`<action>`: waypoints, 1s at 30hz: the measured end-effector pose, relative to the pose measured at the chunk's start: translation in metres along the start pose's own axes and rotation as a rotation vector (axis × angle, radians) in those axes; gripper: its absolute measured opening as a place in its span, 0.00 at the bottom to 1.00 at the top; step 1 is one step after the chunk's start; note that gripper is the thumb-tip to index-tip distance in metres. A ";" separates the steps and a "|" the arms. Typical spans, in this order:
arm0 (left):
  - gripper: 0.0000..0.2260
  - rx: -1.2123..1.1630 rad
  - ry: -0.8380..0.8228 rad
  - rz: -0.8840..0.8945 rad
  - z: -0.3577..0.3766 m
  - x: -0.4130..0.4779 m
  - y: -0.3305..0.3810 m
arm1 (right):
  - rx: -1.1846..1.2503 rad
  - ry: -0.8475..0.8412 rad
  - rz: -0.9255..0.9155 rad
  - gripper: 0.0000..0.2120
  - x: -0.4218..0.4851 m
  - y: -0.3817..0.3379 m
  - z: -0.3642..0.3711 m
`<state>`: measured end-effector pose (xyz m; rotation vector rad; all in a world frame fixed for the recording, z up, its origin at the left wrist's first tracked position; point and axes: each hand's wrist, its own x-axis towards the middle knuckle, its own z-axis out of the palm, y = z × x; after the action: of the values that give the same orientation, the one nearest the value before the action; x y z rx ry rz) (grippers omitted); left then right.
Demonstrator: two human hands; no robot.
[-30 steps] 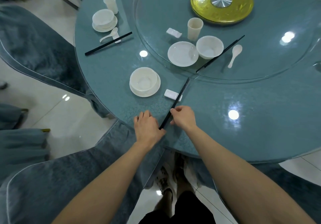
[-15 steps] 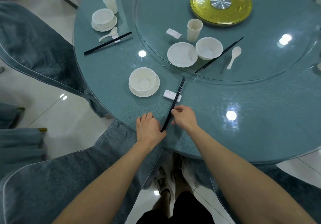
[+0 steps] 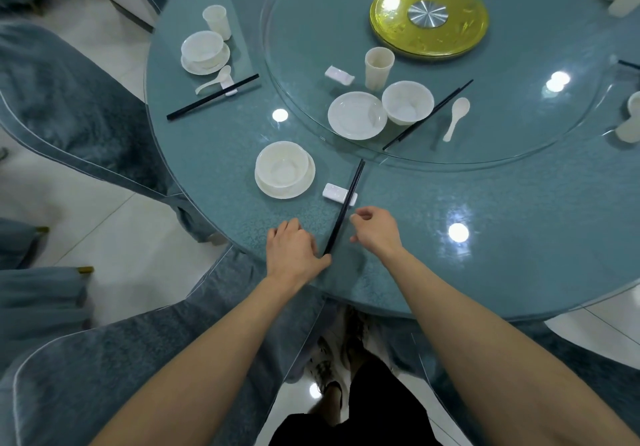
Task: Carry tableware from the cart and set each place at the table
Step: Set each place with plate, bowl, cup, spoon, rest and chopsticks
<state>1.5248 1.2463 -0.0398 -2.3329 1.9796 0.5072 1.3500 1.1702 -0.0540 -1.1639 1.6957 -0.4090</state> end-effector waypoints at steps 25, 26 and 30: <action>0.28 -0.078 0.102 0.211 -0.158 0.217 0.087 | 0.114 0.227 -0.072 0.19 0.137 -0.084 -0.143; 0.28 -0.079 0.097 0.216 -0.161 0.224 0.091 | 0.114 0.247 -0.070 0.18 0.142 -0.083 -0.146; 0.26 -0.070 0.078 0.234 -0.168 0.252 0.105 | 0.083 0.388 -0.004 0.11 0.166 -0.071 -0.162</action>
<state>1.4936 0.9466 0.0697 -2.2019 2.3235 0.5111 1.2397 0.9572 -0.0203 -1.0759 1.9855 -0.7381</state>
